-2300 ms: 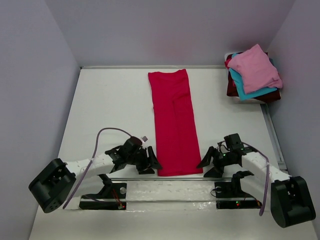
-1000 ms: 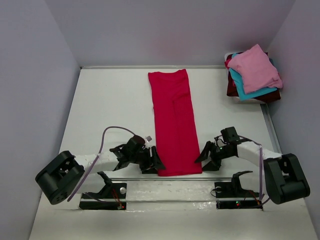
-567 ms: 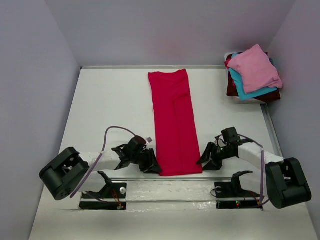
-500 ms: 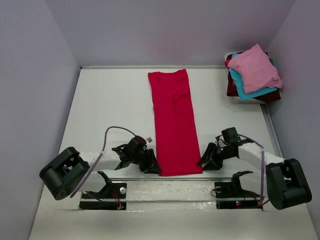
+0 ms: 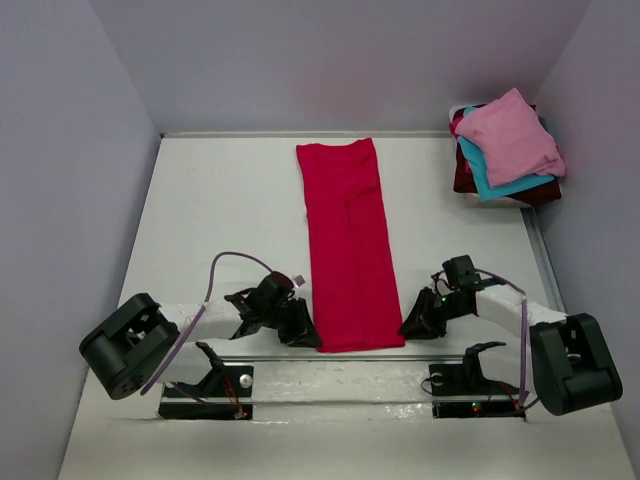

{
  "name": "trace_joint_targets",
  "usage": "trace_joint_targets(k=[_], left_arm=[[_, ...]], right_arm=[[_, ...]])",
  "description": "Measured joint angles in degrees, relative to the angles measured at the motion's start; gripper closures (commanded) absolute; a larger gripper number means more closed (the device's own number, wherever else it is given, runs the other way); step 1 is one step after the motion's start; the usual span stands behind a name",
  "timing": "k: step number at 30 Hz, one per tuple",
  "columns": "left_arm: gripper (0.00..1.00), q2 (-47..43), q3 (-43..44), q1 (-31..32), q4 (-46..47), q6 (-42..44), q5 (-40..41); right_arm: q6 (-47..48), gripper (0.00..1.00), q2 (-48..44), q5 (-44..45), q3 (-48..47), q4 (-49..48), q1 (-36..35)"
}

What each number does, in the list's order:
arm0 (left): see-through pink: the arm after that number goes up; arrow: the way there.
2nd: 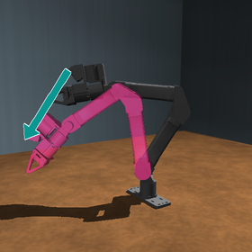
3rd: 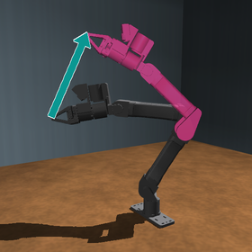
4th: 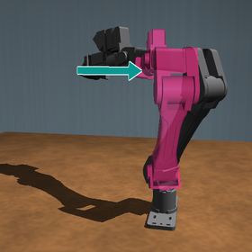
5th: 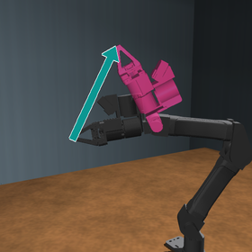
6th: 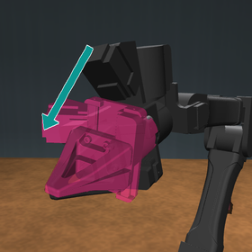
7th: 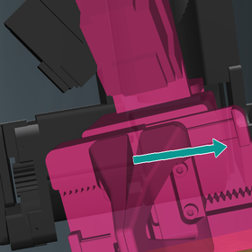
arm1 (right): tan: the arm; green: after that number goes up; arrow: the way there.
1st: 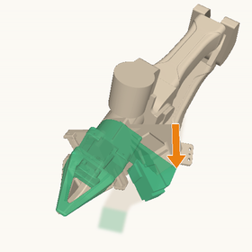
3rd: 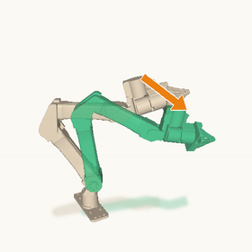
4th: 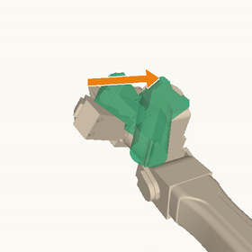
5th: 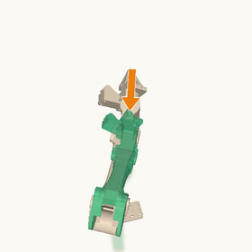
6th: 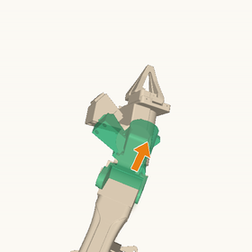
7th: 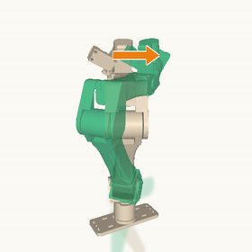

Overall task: Fold and stack the t-shirts
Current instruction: Fold the tshirt

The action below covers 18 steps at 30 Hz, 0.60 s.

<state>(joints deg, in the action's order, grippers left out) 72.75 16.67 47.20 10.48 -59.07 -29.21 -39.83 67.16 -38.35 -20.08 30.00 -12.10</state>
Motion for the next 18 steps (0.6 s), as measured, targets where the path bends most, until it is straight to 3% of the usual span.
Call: trace_joint_targets(k=[7,18], left_arm=[[0.76,0.0,0.1,0.0,-0.1,0.1,0.1],[0.85,0.7,1.5,0.0,-1.6,0.7,0.3]], right_arm=[[0.0,0.68,1.4,-1.9,0.6,-1.4,0.0],[1.1,0.91,2.3,-2.5,1.2,-3.6,0.0]])
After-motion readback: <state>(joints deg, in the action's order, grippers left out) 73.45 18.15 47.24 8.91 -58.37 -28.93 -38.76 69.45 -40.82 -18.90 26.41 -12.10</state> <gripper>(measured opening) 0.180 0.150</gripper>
